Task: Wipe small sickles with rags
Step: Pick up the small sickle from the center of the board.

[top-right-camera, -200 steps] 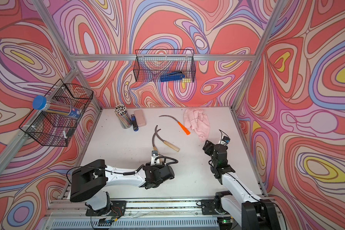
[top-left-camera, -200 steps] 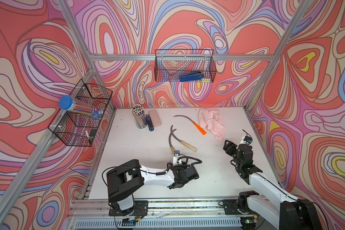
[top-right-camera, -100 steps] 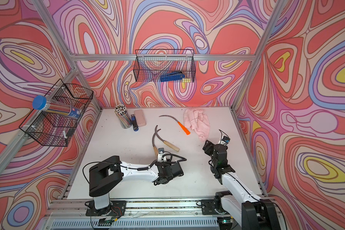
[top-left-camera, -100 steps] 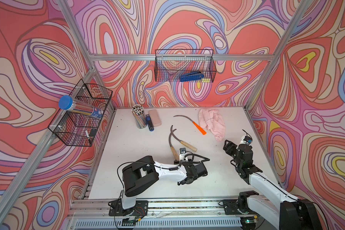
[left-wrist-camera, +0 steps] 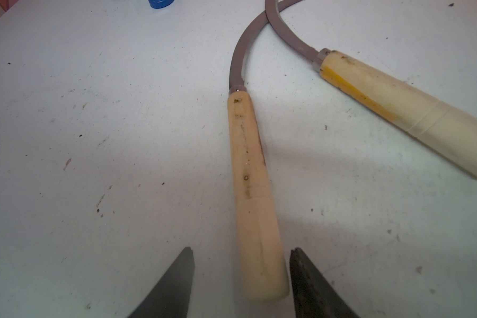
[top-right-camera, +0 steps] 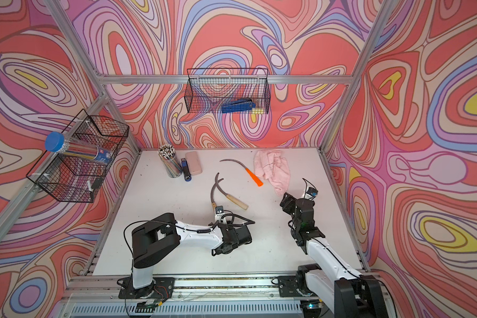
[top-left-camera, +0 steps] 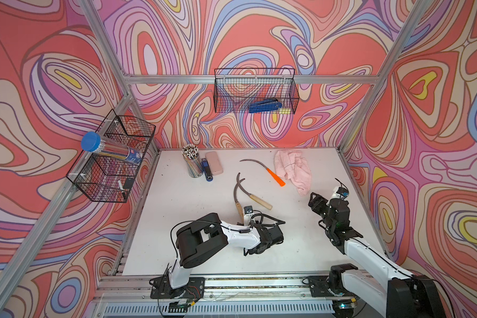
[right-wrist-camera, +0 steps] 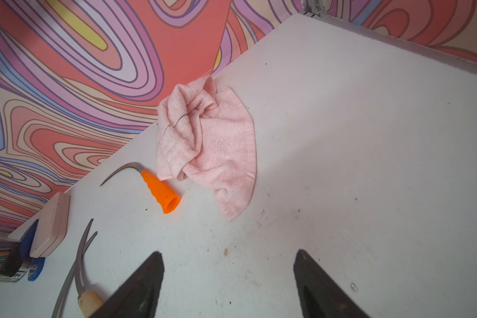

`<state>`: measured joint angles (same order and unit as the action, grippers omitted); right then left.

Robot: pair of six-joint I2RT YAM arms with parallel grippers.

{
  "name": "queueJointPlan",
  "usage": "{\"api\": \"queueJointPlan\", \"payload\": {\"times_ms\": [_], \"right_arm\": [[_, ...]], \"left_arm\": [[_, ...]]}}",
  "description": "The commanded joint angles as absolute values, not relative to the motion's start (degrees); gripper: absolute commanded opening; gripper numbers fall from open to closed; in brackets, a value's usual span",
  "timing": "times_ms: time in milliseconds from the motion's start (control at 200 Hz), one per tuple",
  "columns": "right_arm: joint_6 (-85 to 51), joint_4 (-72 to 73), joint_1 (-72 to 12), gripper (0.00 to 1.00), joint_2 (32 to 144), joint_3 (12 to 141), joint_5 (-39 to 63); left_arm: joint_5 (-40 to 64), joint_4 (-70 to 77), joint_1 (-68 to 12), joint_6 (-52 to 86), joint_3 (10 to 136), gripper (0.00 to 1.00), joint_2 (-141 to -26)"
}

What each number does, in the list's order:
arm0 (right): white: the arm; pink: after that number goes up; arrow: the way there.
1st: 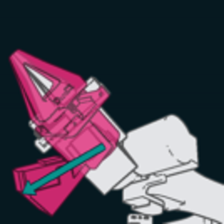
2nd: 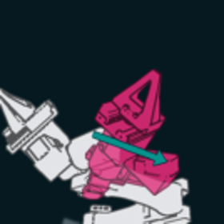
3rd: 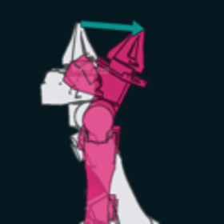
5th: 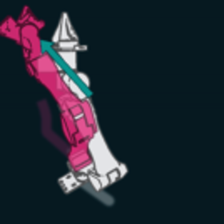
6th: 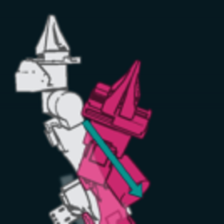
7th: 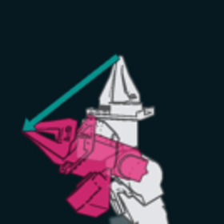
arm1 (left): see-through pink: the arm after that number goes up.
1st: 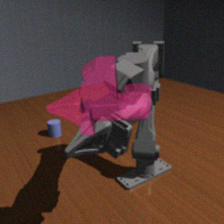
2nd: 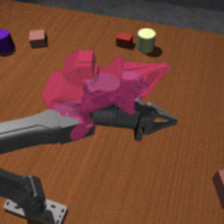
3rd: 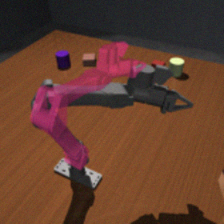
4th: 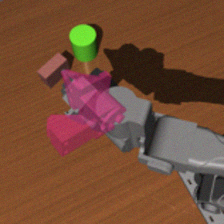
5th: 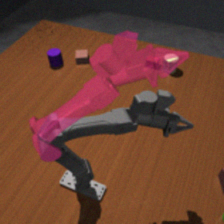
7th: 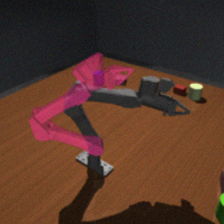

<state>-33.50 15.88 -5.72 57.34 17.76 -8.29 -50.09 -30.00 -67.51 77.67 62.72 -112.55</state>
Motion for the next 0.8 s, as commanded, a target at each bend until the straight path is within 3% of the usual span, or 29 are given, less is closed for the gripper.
{"api": "queueJointPlan", "payload": {"times_ms": [0,225,546,791], "right_arm": [[-32.78,16.08,-6.02,0.77,57.67,18.83,-8.68],[-32.78,16.08,-6.13,0.77,57.67,18.81,-8.69],[-32.68,16.08,-6.14,0.77,57.66,18.95,-8.79],[-32.67,16.08,-6.21,0.77,57.66,18.96,-8.75]], "left_arm": [[-52.14,-29.00,-67.13,77.85,61.94,0.58,-113.82],[-51.00,-24.15,-66.59,75.97,59.02,0.48,-112.76],[-50.29,-25.29,-66.49,77.52,59.61,0.47,-114.08],[-50.87,-26.23,-66.53,77.84,59.85,0.33,-113.84]]}}
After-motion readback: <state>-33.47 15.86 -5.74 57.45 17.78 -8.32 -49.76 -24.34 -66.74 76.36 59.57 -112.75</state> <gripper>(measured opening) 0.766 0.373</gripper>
